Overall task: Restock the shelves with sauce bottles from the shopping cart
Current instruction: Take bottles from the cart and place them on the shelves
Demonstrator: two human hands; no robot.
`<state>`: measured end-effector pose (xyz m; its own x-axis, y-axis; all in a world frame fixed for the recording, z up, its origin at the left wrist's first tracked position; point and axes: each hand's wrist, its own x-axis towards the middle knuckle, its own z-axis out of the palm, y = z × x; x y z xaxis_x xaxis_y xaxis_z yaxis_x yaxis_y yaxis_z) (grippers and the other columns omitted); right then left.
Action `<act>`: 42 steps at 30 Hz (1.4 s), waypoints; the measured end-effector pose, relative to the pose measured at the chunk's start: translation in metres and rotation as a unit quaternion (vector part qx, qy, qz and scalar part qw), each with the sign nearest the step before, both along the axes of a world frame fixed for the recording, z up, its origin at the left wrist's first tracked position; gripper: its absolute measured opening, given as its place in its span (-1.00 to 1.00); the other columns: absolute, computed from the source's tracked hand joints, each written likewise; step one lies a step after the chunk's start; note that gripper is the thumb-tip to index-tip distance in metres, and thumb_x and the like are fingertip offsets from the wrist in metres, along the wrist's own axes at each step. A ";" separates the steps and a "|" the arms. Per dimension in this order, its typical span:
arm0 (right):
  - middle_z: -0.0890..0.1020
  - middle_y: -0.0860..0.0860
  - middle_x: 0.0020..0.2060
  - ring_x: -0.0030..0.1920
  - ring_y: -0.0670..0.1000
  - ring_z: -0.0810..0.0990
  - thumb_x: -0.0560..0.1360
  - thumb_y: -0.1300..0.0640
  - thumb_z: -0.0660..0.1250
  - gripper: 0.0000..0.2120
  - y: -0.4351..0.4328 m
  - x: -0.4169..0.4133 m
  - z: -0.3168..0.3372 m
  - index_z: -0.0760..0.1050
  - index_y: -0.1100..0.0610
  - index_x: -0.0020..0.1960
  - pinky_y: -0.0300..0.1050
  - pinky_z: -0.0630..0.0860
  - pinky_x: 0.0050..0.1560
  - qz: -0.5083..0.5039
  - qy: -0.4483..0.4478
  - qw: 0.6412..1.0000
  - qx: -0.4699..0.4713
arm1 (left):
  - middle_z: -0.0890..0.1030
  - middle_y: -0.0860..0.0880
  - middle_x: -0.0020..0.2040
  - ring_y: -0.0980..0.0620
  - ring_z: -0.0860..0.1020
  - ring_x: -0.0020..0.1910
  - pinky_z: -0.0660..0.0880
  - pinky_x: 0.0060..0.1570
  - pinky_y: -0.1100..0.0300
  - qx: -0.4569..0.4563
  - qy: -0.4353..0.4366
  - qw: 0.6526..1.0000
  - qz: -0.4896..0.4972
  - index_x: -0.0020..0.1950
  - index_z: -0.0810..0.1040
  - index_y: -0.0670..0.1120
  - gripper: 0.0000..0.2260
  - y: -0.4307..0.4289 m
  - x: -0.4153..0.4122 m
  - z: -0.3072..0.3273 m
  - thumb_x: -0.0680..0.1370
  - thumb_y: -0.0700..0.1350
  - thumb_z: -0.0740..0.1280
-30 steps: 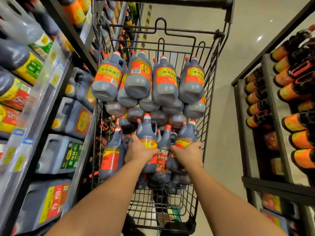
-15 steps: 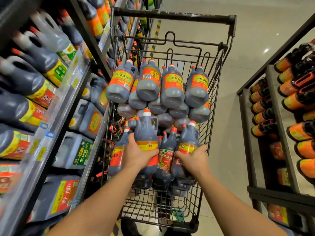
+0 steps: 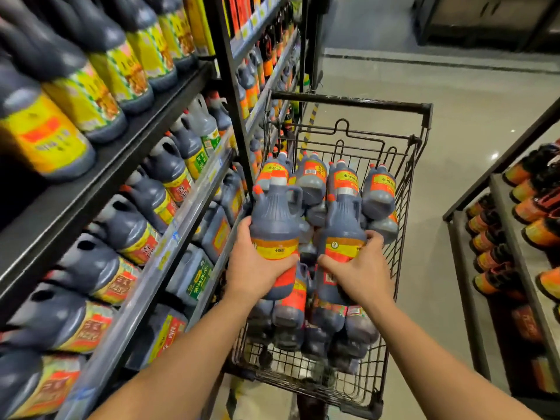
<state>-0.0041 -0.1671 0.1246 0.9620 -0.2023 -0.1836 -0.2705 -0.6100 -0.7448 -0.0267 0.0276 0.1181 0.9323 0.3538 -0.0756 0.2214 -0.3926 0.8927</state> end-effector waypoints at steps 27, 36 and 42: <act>0.46 -0.11 0.22 0.14 -0.24 0.50 0.16 -0.01 0.64 -0.02 0.196 -0.075 0.145 0.17 -0.01 0.43 -0.34 0.42 0.08 0.276 -0.269 0.902 0.194 | 0.54 0.38 0.13 0.33 0.59 0.03 0.49 -0.13 0.46 0.041 -0.282 0.933 0.221 0.24 0.25 0.38 -0.18 0.146 -0.165 0.165 0.20 -0.06 0.65; 0.42 -0.01 0.26 0.27 0.03 0.46 0.17 -0.05 0.63 -0.07 0.265 -0.090 0.159 0.23 -0.03 0.40 0.09 0.50 0.22 0.374 -0.280 0.859 0.208 | 0.53 0.24 0.09 0.41 0.55 0.00 0.47 -0.20 0.52 0.079 -0.252 0.904 0.337 0.27 0.24 0.23 -0.18 0.204 -0.218 0.167 0.19 -0.03 0.67; 0.40 0.00 0.23 0.18 -0.06 0.45 0.20 -0.01 0.65 -0.09 0.312 -0.094 0.165 0.25 0.05 0.41 -0.10 0.48 0.15 0.424 -0.282 0.832 0.220 | 0.46 0.32 -0.02 0.54 0.48 -0.12 0.39 -0.25 0.62 0.112 -0.203 0.880 0.415 0.48 0.15 0.10 0.01 0.243 -0.242 0.167 0.17 0.01 0.67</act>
